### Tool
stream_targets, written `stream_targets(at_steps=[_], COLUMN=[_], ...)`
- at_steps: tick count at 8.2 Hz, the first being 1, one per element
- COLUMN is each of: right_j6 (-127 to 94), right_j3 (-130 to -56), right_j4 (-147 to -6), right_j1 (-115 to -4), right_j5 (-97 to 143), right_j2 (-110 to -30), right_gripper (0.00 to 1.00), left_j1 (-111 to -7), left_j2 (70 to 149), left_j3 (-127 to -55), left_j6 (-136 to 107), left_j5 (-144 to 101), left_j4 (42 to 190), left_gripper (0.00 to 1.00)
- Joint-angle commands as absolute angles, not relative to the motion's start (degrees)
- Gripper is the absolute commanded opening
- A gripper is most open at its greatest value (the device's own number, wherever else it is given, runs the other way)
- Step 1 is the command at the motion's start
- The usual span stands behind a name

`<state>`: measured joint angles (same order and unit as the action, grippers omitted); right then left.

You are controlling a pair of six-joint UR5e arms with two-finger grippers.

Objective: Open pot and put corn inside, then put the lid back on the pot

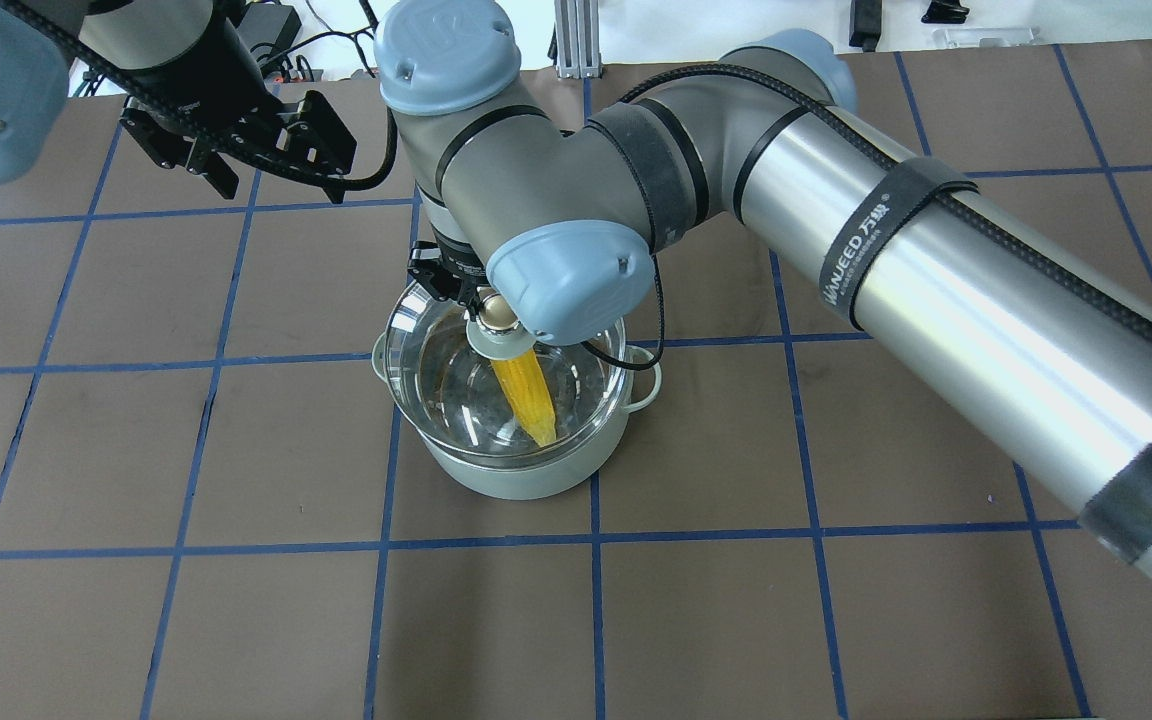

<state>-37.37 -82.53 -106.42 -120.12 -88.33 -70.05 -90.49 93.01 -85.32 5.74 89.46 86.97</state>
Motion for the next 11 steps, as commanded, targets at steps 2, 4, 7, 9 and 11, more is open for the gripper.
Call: stream_targets(at_steps=[2, 4, 7, 9, 11], right_j6=[-38.1, -38.8, -37.7, -37.9, -38.0], right_j3=[-83.1, -83.1, -83.1, -83.2, -83.4], right_j4=[-107.8, -108.1, -108.3, -109.2, -109.2], right_j1=[-120.2, -120.2, -120.2, -120.2, -120.2], right_j5=[-88.3, -88.2, -88.5, -88.4, -88.9], right_j2=[-68.8, -68.7, -68.2, -67.8, -67.8], right_gripper=[0.25, 0.25, 0.25, 0.24, 0.22], left_j1=[-90.4, -90.4, -89.6, -89.0, -89.1], left_j2=[91.7, 91.2, 90.2, 89.7, 89.7], left_j3=[-87.4, -87.5, -90.7, -91.8, -91.7], left_j6=[5.9, 5.9, 6.0, 6.0, 5.9], left_j5=[90.1, 91.9, 91.8, 91.8, 91.8], left_j4=[86.8, 87.0, 86.9, 86.4, 86.3], left_gripper=[1.00, 1.00, 1.00, 1.00, 1.00])
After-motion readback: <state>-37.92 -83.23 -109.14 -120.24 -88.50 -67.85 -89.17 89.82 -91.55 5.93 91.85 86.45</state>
